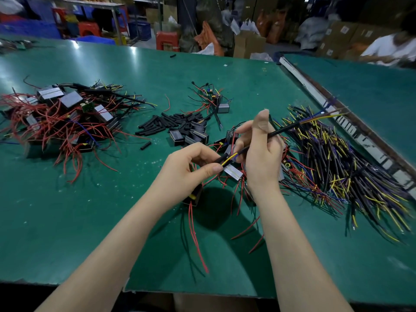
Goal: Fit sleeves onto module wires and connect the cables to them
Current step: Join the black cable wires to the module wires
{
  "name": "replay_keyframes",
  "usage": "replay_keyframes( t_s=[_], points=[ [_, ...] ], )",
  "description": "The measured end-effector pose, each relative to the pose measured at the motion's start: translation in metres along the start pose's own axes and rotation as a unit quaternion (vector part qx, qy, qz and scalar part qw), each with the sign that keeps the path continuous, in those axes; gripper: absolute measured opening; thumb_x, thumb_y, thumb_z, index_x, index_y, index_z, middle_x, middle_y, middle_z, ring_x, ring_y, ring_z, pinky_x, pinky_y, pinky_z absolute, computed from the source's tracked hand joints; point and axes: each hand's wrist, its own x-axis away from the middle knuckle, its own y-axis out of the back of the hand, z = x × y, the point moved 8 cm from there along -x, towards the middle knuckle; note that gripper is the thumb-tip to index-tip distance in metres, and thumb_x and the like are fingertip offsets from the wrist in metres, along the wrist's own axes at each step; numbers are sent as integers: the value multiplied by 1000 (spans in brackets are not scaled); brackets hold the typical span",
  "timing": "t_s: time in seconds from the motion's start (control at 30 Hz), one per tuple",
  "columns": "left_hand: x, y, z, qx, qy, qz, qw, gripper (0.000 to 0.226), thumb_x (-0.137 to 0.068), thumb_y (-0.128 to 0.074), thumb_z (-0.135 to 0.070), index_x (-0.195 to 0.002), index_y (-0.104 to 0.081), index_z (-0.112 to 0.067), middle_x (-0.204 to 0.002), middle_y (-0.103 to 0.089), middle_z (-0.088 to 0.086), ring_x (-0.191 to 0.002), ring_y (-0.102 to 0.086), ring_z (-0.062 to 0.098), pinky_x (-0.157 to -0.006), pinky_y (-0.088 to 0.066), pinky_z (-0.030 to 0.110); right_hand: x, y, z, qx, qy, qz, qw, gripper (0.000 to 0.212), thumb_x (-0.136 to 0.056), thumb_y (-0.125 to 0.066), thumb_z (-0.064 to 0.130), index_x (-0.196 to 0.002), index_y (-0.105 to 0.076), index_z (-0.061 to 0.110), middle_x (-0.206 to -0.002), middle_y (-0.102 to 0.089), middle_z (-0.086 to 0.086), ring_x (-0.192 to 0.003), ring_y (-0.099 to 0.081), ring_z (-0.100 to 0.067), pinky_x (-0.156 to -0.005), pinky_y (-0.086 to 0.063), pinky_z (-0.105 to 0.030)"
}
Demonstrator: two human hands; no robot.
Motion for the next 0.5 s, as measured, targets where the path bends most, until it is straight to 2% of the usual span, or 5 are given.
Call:
replay_keyframes(
  t_s=[0.23, 0.3, 0.4, 0.5],
  points=[
    [6, 3, 17, 54, 46, -17, 997, 21, -71, -79, -17, -77, -62, -28, -67, -60, -21, -62, -51, -4, -56, -37, 6, 3, -5, 2, 2, 11, 9, 1000, 45, -93, -48, 46, -60, -57, 17, -42, -51, 1, -37, -48, -9, -37, -39, -20],
    [6, 4, 19, 58, 50, -27, 997, 25, -72, -80, -14, -75, -63, -32, -68, -59, -19, -64, -51, -2, -57, -38, 8, 3, -5, 2, 7, 6, 11, 1000, 43, -91, -50, 46, -58, -57, 20, -42, -51, 1, -38, -48, -9, -37, -40, -19],
    [7, 5, 17, 56, 44, -38, 997, 24, -71, -79, -20, -74, -64, -39, -67, -58, -17, -63, -49, 0, -56, -38, 11, 3, -6, 4, 28, 14, 14, 999, 43, -91, -52, 46, -55, -58, 23, -43, -50, 2, -39, -49, -10, -38, -39, -19],
    [8, 8, 14, 48, 39, -54, 997, 23, -70, -79, -21, -73, -64, -39, -68, -57, -16, -65, -50, 1, -59, -39, 12, 5, -8, 7, 49, 29, 21, 998, 43, -93, -52, 44, -57, -57, 21, -44, -51, 2, -40, -50, -10, -39, -41, -20]
  ],
)
